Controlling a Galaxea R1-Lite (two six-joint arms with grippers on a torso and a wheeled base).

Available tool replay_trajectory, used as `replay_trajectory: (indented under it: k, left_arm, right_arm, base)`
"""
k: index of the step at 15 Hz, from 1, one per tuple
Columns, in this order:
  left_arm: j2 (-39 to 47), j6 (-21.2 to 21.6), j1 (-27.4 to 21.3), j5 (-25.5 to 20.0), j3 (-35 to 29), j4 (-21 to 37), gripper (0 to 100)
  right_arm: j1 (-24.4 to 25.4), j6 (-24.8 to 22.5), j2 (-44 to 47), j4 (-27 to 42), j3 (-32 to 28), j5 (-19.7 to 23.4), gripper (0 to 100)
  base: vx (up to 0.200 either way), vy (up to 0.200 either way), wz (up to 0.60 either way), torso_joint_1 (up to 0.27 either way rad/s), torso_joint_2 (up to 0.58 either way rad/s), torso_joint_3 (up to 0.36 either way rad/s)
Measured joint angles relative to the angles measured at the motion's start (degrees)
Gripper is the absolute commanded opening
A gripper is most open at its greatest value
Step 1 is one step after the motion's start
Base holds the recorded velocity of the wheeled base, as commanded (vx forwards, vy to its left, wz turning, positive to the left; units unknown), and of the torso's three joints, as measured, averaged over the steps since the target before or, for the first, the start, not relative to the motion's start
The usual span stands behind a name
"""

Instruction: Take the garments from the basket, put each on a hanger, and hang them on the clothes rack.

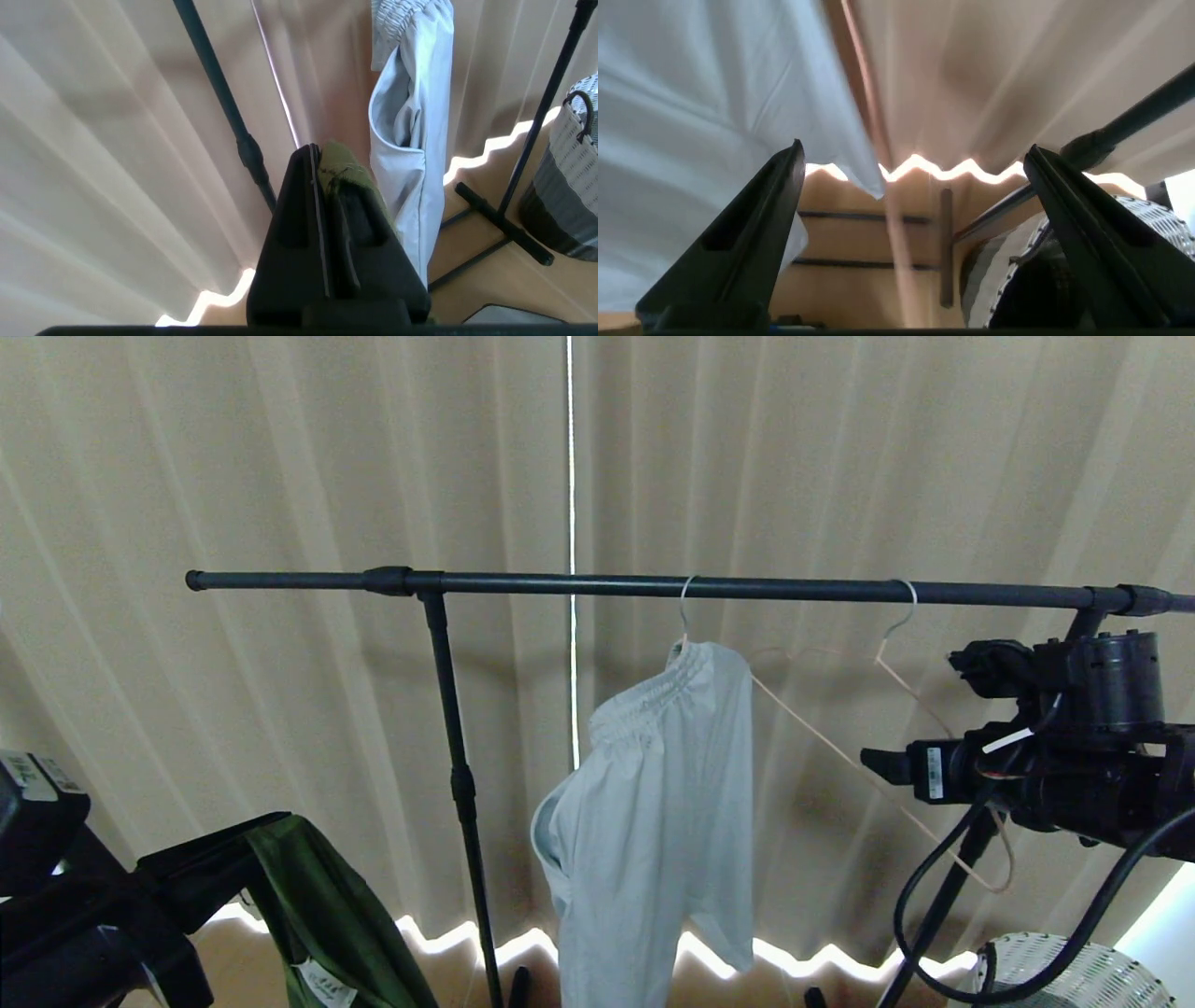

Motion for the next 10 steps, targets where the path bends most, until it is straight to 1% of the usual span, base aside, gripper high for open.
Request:
replay_trajectory:
  k: [2,4,10]
  left_arm:
    - [0.0,0.0,0.0,0.0,0.0,0.0,0]
    - [0.0,0.0,0.0,0.0,0.0,0.0,0]
    - [0.0,0.0,0.1,0.0,0.1,0.0,0]
  right_arm:
    - [-1.6,0.1,0.1,1.9,-2.0,1.5,100]
    - [-2.0,0.1,0.2,1.8,-2.6,2.1,100]
    - [-2.4,-0.5,2.6,1.4,-3.7,1.5,100]
  base:
    - [0.0,0.0,0.0,0.0,0.0,0.0]
    - [0.0,0.0,0.0,0.0,0.0,0.0]
    - [0.0,0.0,0.0,0.0,0.0,0.0]
